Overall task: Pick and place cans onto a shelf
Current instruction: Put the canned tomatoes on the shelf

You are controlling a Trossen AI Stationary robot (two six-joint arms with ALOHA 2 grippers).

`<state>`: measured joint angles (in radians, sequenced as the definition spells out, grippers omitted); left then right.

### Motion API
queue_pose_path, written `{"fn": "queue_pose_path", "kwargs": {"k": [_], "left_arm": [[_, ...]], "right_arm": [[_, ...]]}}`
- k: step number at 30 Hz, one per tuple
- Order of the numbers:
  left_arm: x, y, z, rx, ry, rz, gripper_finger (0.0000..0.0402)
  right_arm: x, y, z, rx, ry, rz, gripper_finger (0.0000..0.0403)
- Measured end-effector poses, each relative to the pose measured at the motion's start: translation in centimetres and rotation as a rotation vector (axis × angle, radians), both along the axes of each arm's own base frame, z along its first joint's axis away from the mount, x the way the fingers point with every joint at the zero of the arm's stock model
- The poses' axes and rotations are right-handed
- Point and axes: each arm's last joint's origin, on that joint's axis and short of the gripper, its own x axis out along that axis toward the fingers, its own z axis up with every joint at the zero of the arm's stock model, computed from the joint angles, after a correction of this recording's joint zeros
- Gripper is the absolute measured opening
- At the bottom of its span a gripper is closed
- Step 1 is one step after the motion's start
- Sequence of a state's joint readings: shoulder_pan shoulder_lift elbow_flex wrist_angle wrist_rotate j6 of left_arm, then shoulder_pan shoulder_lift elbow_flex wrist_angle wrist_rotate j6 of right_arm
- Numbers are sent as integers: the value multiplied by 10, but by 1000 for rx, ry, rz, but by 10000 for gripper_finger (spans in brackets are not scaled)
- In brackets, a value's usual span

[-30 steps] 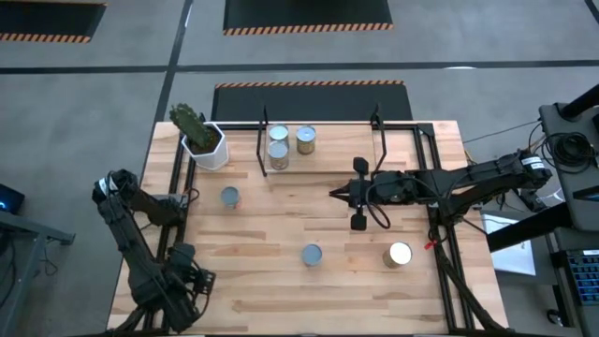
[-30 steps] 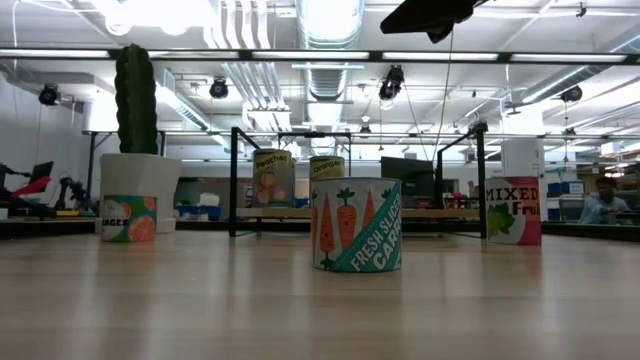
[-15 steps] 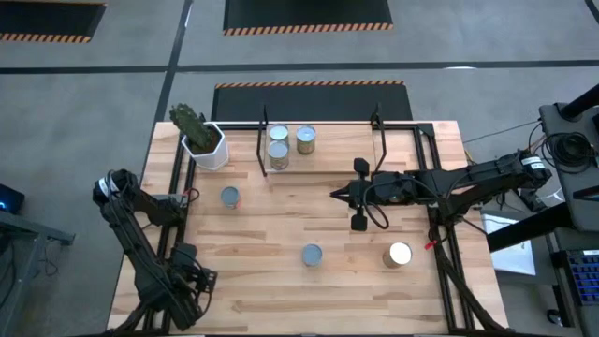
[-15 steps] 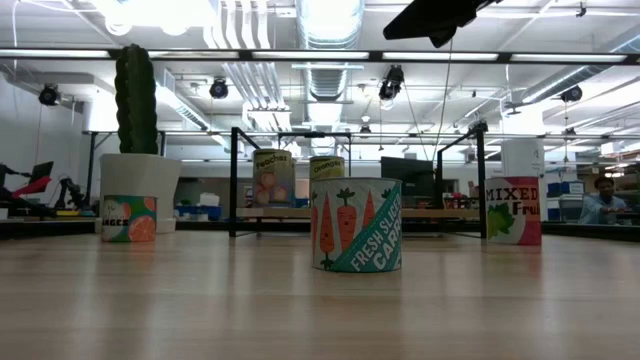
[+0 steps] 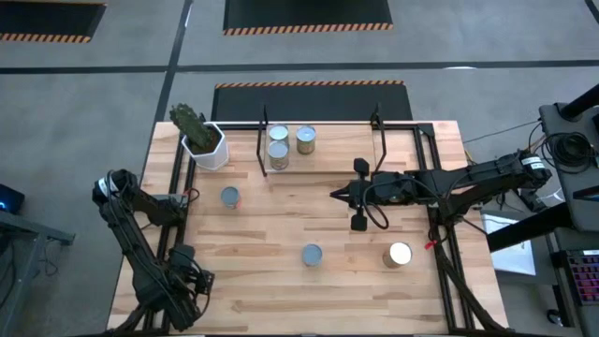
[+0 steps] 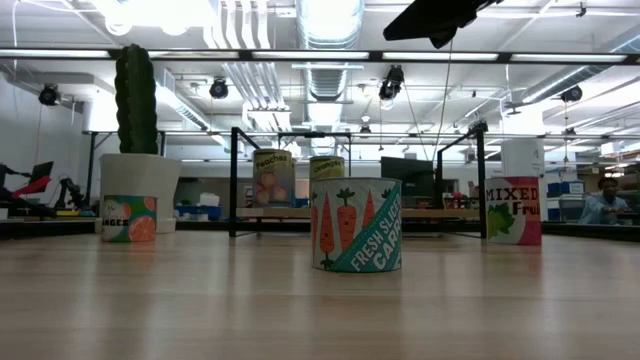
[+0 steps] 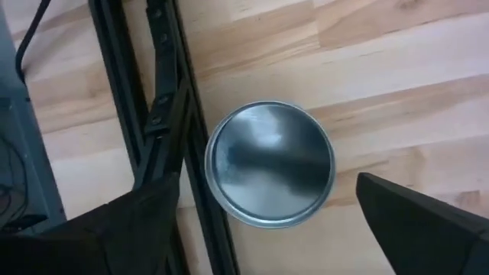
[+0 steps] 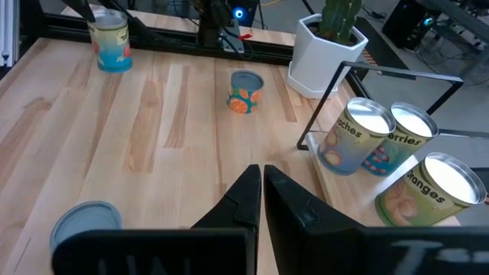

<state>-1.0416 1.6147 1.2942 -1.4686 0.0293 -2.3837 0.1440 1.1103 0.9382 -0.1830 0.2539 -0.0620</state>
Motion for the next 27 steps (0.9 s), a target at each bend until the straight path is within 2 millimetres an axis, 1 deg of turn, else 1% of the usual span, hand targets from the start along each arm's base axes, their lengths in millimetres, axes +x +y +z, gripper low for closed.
{"fn": "queue_pose_path", "kwargs": {"k": [4,12,15,21,24,27], "left_arm": [[-1,-2,0,3,-25,-14,398],[-2,0,-4,25,-33,0,388],[-3,3,-12,47,-25,14,387],[-4,4,-34,32,-34,18,386],[-4,4,-39,16,-35,15,374],[-4,4,-38,8,-23,19,343]], "right_arm": [[0,0,-1,0,4,0,9],[0,0,-1,0,5,0,9],[0,0,-1,0,5,0,9],[0,0,-2,0,6,-1,9],[0,0,-2,0,6,-1,9],[0,0,-2,0,6,0,9]]}}
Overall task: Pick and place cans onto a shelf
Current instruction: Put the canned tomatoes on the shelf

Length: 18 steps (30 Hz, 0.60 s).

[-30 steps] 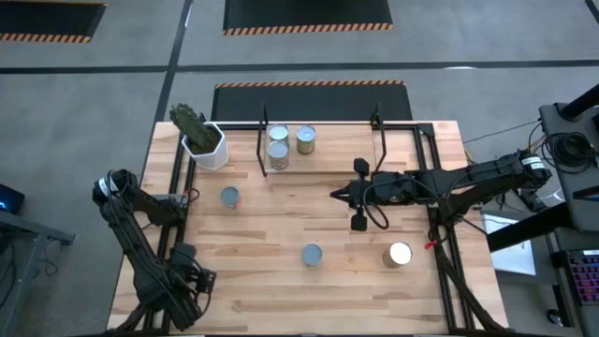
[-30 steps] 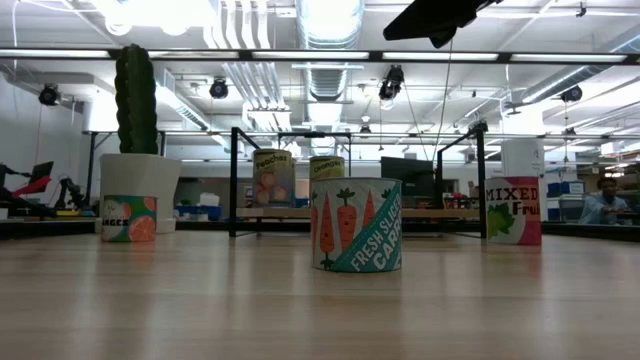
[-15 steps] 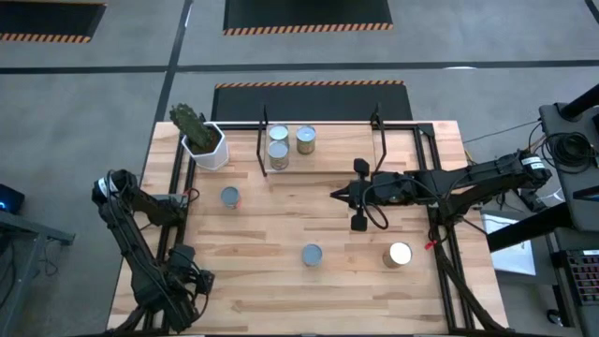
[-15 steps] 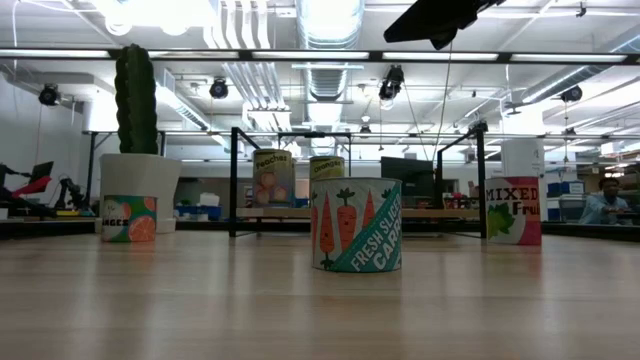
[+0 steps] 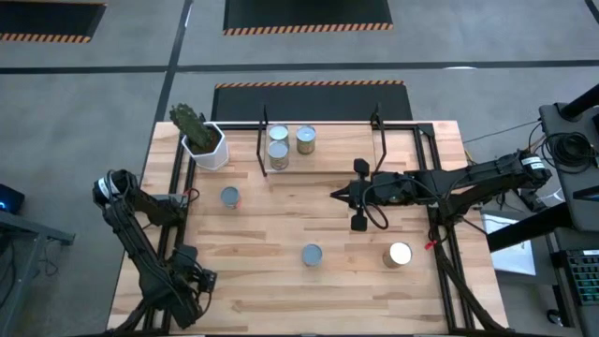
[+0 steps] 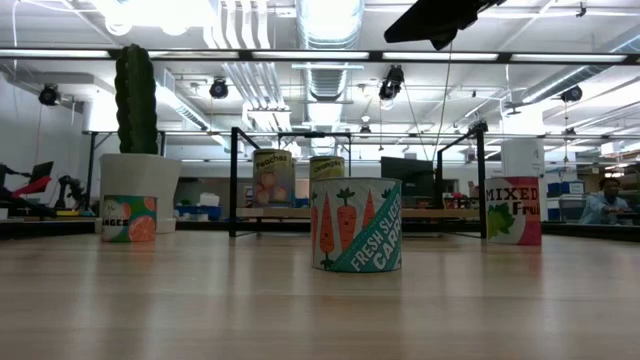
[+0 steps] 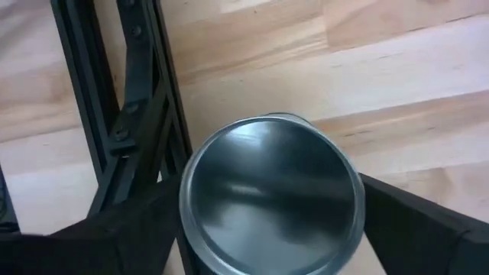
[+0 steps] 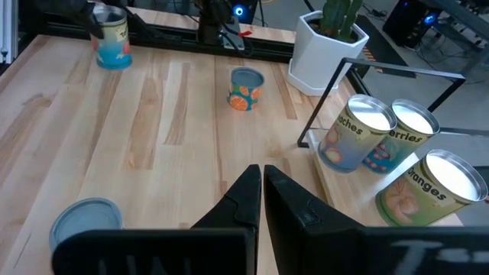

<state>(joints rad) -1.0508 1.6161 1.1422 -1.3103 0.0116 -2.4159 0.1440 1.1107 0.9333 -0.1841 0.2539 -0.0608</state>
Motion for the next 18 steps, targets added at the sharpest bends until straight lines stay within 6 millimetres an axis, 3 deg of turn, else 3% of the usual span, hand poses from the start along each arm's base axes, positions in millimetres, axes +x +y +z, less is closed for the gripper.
{"fn": "queue_pose_path", "kwargs": {"k": [4,9,13,18], "left_arm": [[2,-2,4,-14,-8,6,298],[14,-3,18,-46,-42,29,296],[46,3,45,-47,-218,-44,307],[100,33,94,71,-462,-244,313]], "right_arm": [[0,0,0,-1,6,0,9],[-7,-1,-3,4,69,-7,9],[-21,-3,3,43,79,-31,9],[-38,-5,6,54,63,-40,9]]}}
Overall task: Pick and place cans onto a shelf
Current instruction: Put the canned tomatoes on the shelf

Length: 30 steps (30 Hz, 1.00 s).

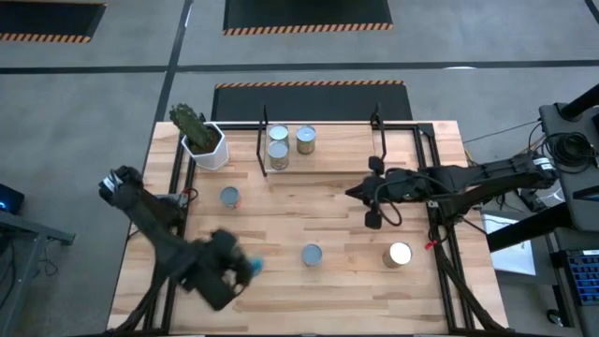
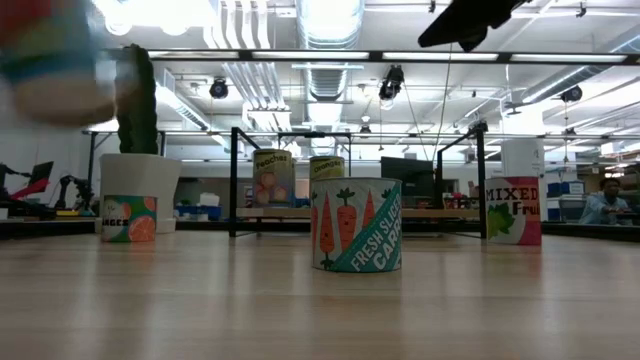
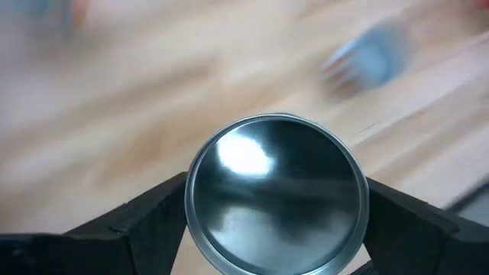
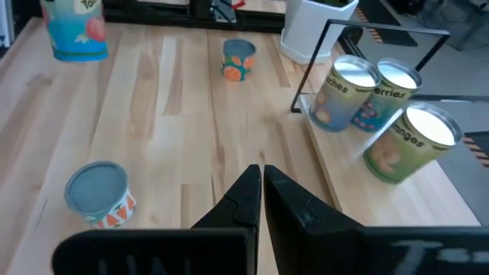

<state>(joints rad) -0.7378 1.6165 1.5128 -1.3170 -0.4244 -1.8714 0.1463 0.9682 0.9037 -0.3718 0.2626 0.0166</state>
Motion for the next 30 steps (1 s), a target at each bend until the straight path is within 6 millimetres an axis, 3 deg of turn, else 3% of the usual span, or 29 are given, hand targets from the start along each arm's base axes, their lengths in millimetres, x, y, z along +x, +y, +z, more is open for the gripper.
{"fn": "queue_pose_path", "kwargs": {"k": [5,10,20,30], "left_arm": [[41,47,50,185,-103,-156,311],[73,101,70,317,-56,-249,311],[126,188,56,347,-17,-316,312],[179,242,25,337,86,-392,312]], "right_arm": [[-16,-2,-3,-4,-25,4,9],[-32,-5,0,4,-82,4,9],[-41,-6,-1,-7,-121,11,9],[-42,-6,-2,-34,-107,24,9]]}}
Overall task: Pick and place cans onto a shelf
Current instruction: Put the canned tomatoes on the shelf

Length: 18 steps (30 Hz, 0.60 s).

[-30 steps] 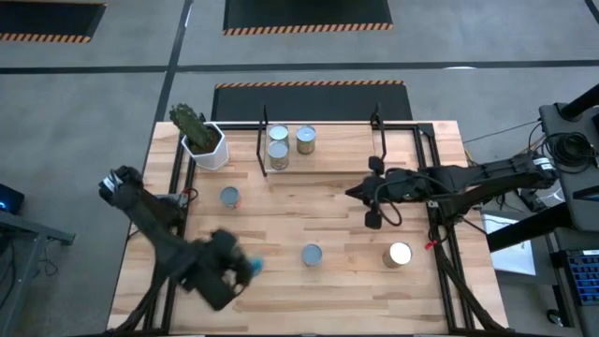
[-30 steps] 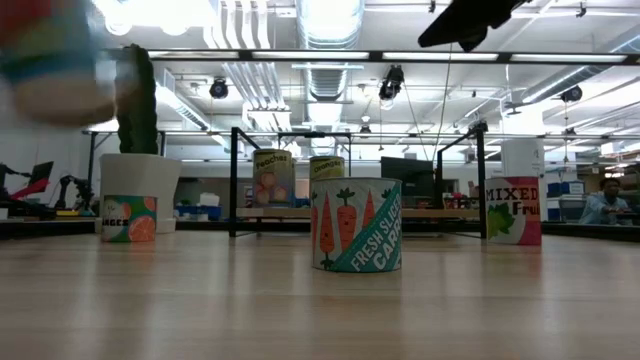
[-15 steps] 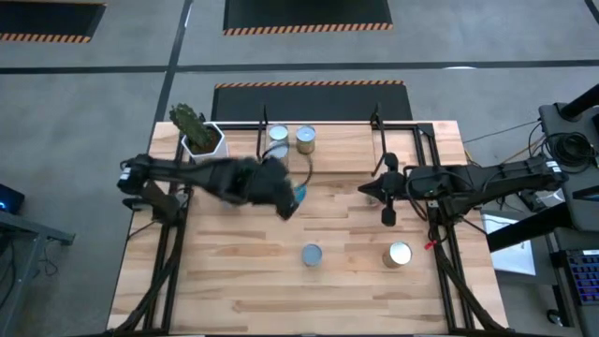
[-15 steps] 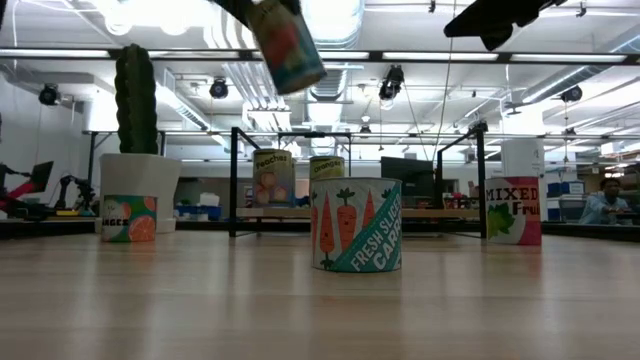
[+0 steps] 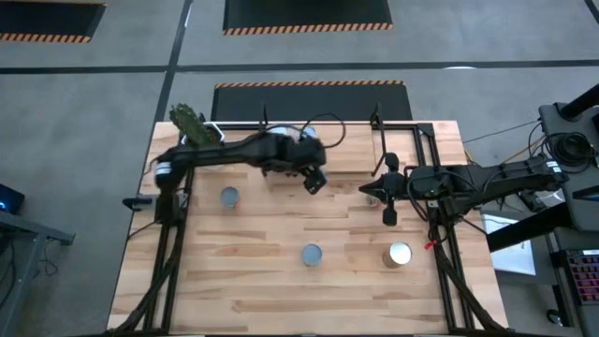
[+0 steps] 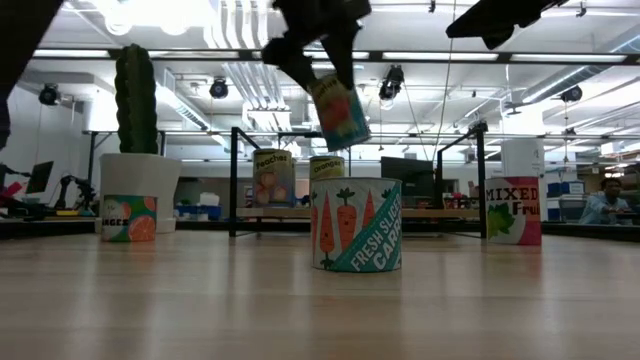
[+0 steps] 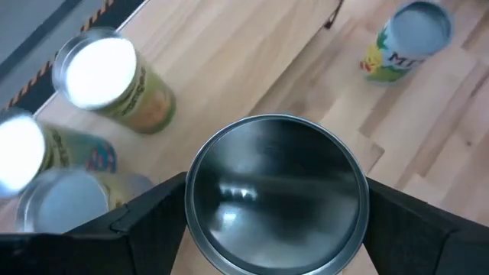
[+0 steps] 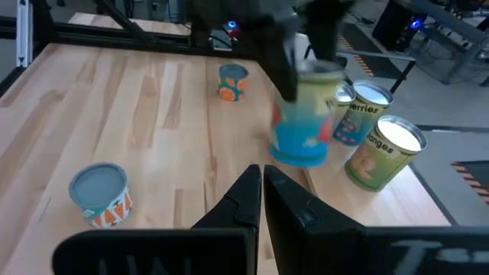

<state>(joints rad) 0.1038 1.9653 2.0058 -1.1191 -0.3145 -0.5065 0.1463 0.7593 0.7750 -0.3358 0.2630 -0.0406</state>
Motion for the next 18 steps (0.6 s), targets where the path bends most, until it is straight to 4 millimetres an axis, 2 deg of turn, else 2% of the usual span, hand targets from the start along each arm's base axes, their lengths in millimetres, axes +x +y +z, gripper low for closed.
{"fn": "queue_pose_path", "kwargs": {"k": [8,13,18], "left_arm": [[28,40,-19,5,149,9,312],[42,49,-34,12,191,-15,312],[42,59,-47,11,228,1,312]], "right_arm": [[0,0,-1,-5,16,1,9],[-1,0,-3,-1,33,-3,9],[-1,0,-3,9,32,-6,9]]}}
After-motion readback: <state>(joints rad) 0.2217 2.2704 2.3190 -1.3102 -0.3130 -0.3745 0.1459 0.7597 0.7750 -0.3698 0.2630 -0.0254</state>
